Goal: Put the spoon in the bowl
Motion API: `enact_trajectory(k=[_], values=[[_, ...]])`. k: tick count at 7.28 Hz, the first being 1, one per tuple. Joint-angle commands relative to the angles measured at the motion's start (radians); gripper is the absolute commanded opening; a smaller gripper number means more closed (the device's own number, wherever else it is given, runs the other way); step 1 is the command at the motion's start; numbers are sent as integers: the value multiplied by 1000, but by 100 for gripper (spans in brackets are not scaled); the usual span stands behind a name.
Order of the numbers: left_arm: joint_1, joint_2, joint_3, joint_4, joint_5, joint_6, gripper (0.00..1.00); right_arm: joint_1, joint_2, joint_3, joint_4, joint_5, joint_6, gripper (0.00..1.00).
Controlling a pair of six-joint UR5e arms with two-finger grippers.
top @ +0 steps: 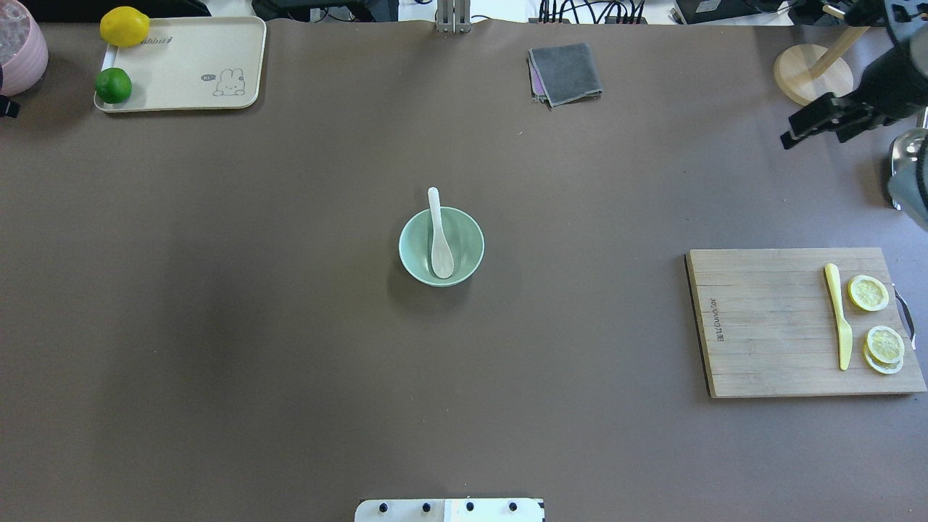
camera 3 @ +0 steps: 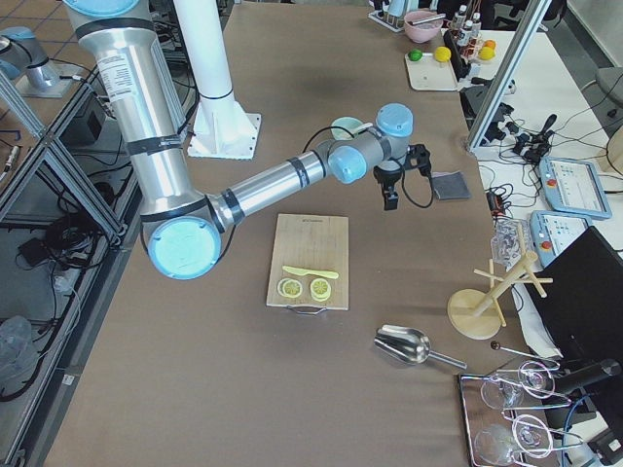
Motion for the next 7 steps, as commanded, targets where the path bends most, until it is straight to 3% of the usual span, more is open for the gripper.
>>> enact_trajectory(k=[1, 2, 4, 7], values=[[-80, 28, 36, 12, -4, 9, 98, 196, -78, -8, -236, -22, -396, 100], [-114, 34, 36, 23, -42, 12, 98, 259, -70, -6, -348, -1, -437, 100], [-181, 42, 36, 122, -208, 13, 98, 291, -114, -9, -375, 30, -438, 100], [-245, 149, 33, 126, -214, 87, 98, 291, -153, -17, -370, 19, -422, 100]])
